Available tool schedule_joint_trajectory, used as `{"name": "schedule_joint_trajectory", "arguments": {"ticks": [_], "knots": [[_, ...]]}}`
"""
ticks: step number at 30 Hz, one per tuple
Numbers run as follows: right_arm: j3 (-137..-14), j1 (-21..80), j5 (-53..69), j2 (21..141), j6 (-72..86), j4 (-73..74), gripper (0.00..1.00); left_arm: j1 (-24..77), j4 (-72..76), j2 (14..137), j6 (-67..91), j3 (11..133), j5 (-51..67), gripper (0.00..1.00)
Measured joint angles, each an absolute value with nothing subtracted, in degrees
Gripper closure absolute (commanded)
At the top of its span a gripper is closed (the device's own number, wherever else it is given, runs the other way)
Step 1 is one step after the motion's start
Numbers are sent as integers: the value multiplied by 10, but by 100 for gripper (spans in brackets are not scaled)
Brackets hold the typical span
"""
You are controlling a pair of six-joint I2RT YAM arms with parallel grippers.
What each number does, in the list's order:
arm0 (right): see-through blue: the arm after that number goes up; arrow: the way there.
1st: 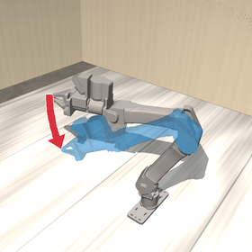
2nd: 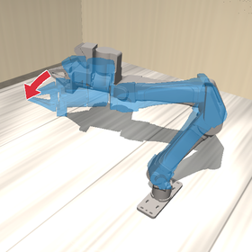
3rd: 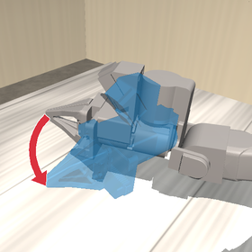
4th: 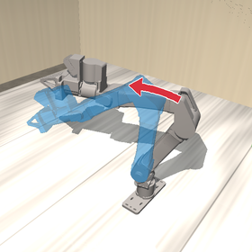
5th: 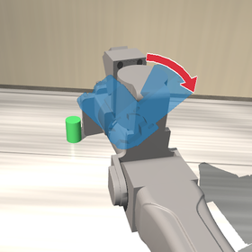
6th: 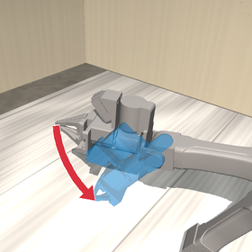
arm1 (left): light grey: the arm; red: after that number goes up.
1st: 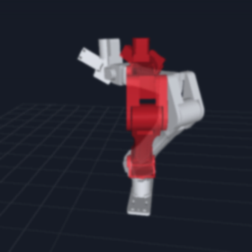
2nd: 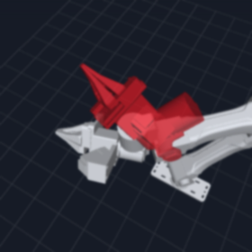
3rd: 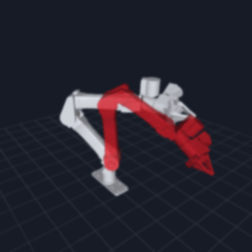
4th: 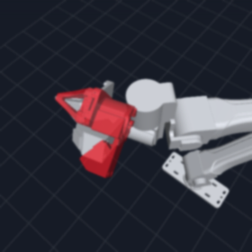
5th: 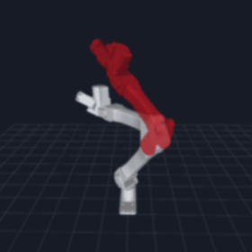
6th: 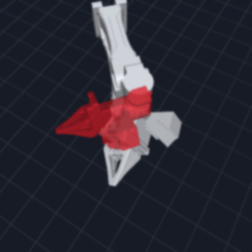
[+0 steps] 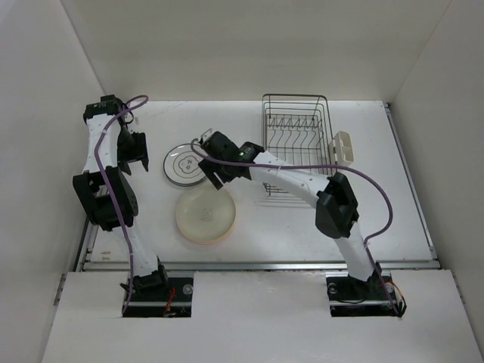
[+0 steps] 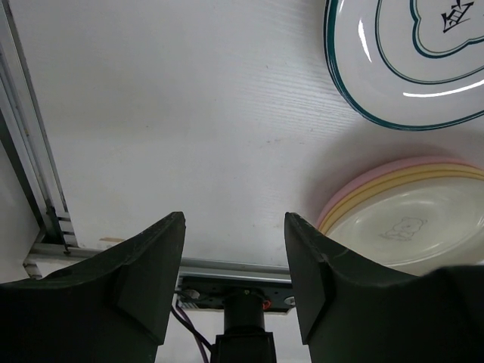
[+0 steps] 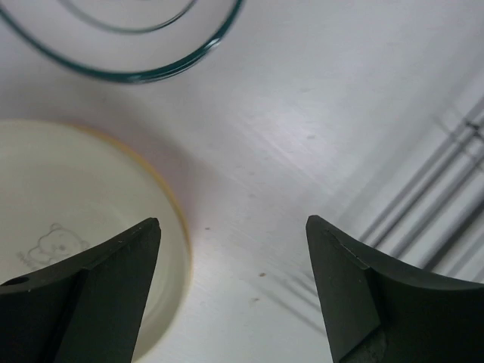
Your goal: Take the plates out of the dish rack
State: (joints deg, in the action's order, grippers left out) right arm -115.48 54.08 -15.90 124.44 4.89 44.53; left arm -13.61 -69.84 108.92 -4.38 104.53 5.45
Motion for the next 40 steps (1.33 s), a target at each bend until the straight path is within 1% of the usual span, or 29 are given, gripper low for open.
{"name": "schedule_joint_trajectory", "arguments": {"ticks": [2,3,6,7,9,12,15,17,19,24,40], "knots": [[-1154,533,-209,1221,78,445,10,-136,-697,1087,-43,1043,51,48],[-1153,524,-231,1207,96,445,10,-136,-696,1085,-42,1042,48,48],[-1132,466,-315,1132,151,427,3,-136,-692,1075,-38,1037,34,48],[-1119,433,-346,1101,171,421,1,-136,-689,1071,-37,1035,26,48],[-1090,352,-426,1039,213,404,1,-136,-684,1059,-33,1027,13,48],[-1032,202,-497,948,250,390,0,-136,-674,1038,-29,1011,-6,48],[-961,84,-535,871,283,382,0,-136,-667,1018,-26,992,-22,48],[-919,40,-536,832,296,379,0,-136,-666,1012,-25,989,-30,48],[-888,20,-533,805,303,374,0,-136,-662,1009,-23,989,-36,48],[-842,18,-512,773,314,345,0,-136,-658,1006,-21,989,-45,48],[-820,18,-490,760,335,298,0,-136,-654,1006,-14,982,-48,48]]}}
